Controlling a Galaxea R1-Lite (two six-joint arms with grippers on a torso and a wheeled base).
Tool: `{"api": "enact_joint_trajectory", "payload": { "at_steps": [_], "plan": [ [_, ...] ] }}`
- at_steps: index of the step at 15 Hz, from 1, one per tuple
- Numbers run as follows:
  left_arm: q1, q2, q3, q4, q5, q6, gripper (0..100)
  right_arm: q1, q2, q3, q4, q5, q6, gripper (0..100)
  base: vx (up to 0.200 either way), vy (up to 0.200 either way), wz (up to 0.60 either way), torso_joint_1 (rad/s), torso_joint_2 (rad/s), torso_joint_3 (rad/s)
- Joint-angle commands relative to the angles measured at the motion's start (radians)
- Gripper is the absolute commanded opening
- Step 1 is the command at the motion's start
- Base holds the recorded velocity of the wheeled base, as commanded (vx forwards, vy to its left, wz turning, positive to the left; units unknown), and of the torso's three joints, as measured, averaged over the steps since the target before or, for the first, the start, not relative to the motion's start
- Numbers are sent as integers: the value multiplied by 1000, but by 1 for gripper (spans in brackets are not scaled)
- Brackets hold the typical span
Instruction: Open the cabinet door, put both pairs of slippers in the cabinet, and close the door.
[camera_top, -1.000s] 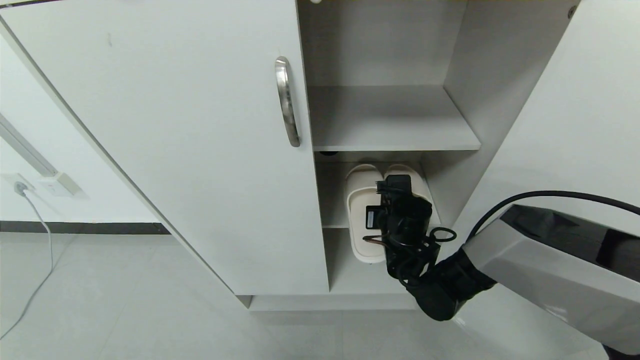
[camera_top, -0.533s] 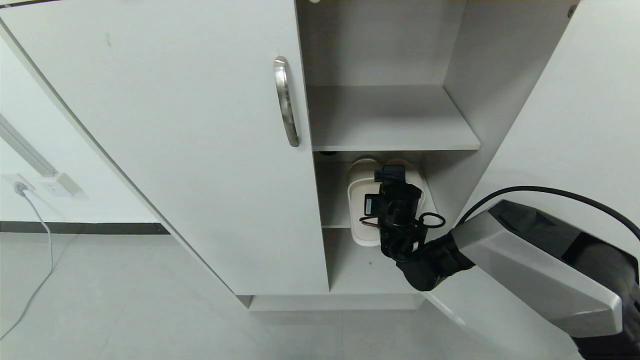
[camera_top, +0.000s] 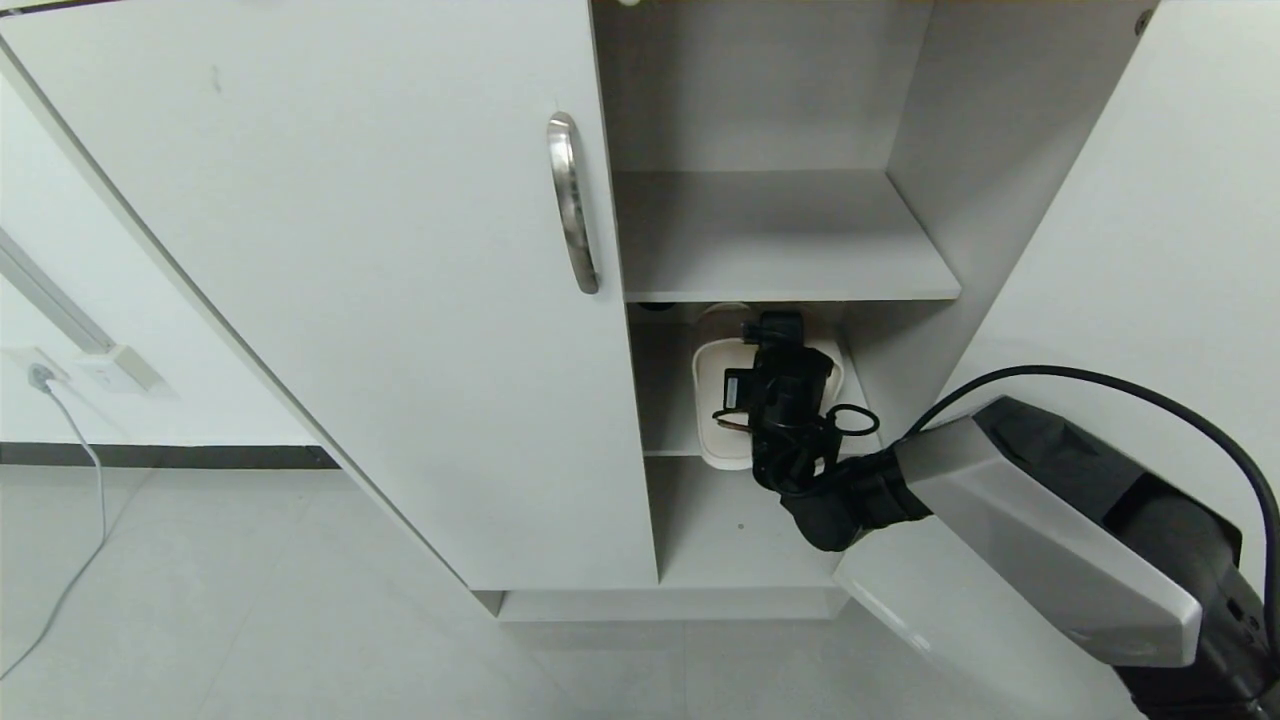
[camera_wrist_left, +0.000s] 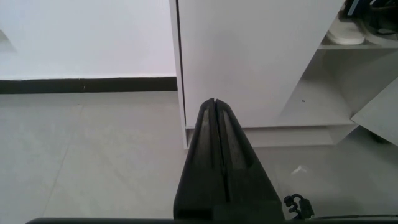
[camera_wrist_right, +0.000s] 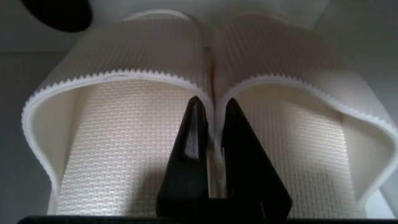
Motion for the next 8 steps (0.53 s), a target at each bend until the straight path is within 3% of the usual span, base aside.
{"api": "enact_joint_trajectory", "payload": {
  "at_steps": [1, 8],
  "plan": [
    [0, 1, 0, 0, 0, 0, 0, -5, 13, -26, 10, 6, 0, 0, 0, 0, 0, 0, 0, 0],
    [0, 1, 0, 0, 1, 0, 0, -13, 30, -35, 10, 8, 0, 0, 0, 0, 0, 0, 0, 0]
  ]
}}
